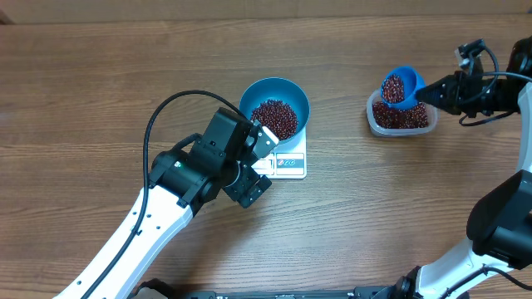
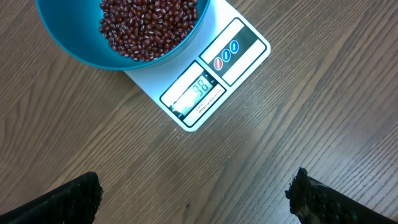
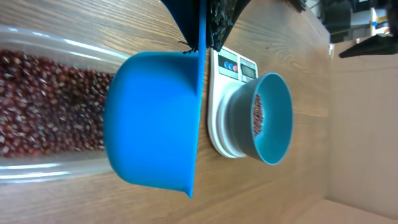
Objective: Scoop item into bowl and weigh 150g on scale
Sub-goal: 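Lift the refilled scoop out of the container with the right gripper, then carry the filled scoop leftward over the teal bowl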
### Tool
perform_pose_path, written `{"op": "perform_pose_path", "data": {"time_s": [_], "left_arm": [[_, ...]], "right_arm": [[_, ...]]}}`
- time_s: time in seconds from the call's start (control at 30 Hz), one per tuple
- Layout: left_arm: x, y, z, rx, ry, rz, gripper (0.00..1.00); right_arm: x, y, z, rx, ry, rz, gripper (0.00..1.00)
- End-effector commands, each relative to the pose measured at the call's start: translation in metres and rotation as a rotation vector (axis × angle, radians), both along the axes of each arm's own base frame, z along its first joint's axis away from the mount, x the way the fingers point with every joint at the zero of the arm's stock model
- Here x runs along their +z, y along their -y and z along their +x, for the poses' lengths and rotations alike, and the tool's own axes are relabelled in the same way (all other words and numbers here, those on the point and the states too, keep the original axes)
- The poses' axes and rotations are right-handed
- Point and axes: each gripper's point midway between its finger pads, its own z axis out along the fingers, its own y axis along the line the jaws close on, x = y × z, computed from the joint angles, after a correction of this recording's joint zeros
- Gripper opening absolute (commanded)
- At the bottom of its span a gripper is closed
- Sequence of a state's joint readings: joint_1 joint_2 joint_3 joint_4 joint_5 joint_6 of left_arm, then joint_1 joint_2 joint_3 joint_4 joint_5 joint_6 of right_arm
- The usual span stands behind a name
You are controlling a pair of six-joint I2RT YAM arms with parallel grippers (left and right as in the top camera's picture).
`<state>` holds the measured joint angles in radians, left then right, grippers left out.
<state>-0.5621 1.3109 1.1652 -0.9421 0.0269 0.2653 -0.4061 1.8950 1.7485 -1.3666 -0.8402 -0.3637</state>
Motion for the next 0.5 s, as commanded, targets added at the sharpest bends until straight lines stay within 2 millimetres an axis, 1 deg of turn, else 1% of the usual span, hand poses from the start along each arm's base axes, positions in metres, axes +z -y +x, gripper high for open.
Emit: {"op": "perform_pose_path", "data": {"time_s": [0.0, 0.13, 0.23, 0.47], "left_arm": [[-0.001, 0.0, -0.001, -0.016, -0.002, -0.006, 1.0], [-0.001, 0.0, -0.001, -0.016, -0.002, -0.006, 1.0], [-0.001, 0.0, -0.001, -0.016, -0.002, -0.006, 1.0], [-0.001, 0.0, -0.001, -0.016, -0.002, -0.006, 0.99]], "right_arm": [[0.035, -0.008, 0.003, 0.017, 0.108, 0.052, 0.04], [0.038, -0.023, 0.003, 0.052, 0.116, 0.071, 0.04], [0.038, -0.039, 0.003, 0.092, 0.116, 0.073, 0.04], [0.039, -0.085, 0.003, 0.207, 0.126, 0.075, 0.04]]}}
